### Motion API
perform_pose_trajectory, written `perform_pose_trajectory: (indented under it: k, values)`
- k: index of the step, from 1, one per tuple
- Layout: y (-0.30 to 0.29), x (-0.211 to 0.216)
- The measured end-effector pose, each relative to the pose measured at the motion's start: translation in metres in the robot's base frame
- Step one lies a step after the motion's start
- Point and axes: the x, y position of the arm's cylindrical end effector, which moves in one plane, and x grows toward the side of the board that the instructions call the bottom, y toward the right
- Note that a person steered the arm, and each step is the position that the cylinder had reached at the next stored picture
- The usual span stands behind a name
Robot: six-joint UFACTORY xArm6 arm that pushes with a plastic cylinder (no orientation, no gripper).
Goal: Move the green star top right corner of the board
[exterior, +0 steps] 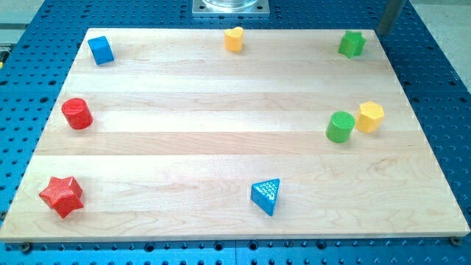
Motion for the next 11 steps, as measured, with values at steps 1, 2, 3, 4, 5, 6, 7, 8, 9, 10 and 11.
perform_pose_trajectory:
  k: [1, 2, 3, 4, 5, 6, 7, 8, 9, 10, 11]
  values:
    - [-0.034, 0.007]
    - [-0.044, 0.050]
    - [-0.065, 0.091]
    - [-0.083, 0.101]
    - [-0.083, 0.101]
    - [-0.085, 0.101]
    - [-0.087, 0.101]
    - [-0.091, 0.101]
    - [-0.091, 0.101]
    - [-0.093, 0.101]
    - [-0.096, 0.101]
